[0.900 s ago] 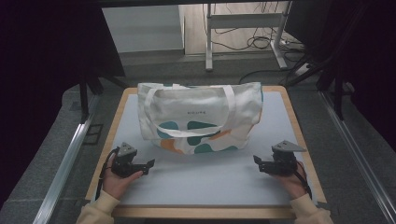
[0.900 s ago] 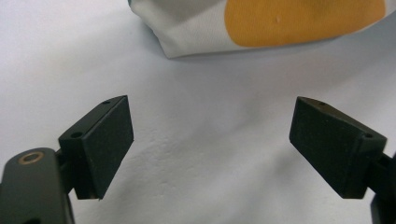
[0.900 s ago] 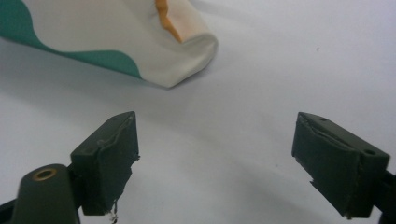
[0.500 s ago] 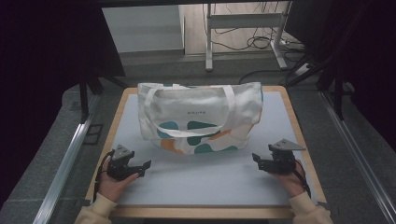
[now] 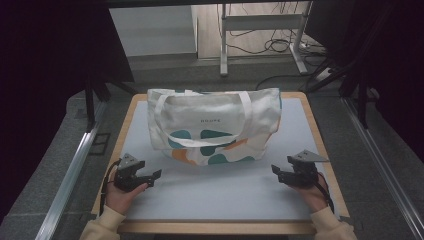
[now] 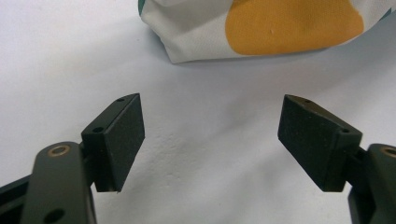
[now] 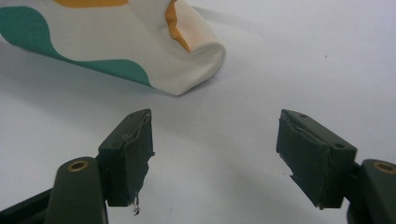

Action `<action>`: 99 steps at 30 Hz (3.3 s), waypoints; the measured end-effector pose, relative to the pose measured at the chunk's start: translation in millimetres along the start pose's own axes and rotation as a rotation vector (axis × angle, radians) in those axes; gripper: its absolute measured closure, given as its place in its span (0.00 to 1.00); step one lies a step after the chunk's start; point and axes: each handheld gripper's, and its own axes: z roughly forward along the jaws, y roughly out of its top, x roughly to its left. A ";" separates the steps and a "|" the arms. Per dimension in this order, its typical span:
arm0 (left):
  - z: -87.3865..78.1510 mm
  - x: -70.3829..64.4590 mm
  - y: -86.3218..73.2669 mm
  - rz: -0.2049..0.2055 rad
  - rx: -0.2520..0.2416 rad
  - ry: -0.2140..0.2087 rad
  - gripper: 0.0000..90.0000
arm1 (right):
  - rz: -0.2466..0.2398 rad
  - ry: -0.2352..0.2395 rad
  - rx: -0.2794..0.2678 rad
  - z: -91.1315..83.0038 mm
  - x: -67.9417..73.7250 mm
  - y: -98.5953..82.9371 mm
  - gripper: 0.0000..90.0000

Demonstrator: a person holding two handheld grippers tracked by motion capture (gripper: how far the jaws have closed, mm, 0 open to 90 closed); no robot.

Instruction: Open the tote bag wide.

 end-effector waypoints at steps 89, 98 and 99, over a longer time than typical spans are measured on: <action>-13.8 21.8 113.9 0.015 -0.159 -0.120 0.64 | -0.011 0.103 -0.183 -8.3 -9.9 127.9 0.68; -22.9 18.3 106.0 0.056 -0.188 -0.124 0.92 | -0.043 0.081 -0.219 -16.4 -6.3 120.9 0.93; -23.2 17.9 105.0 0.057 -0.188 -0.127 0.93 | -0.053 0.080 -0.223 -17.1 -5.1 119.7 0.93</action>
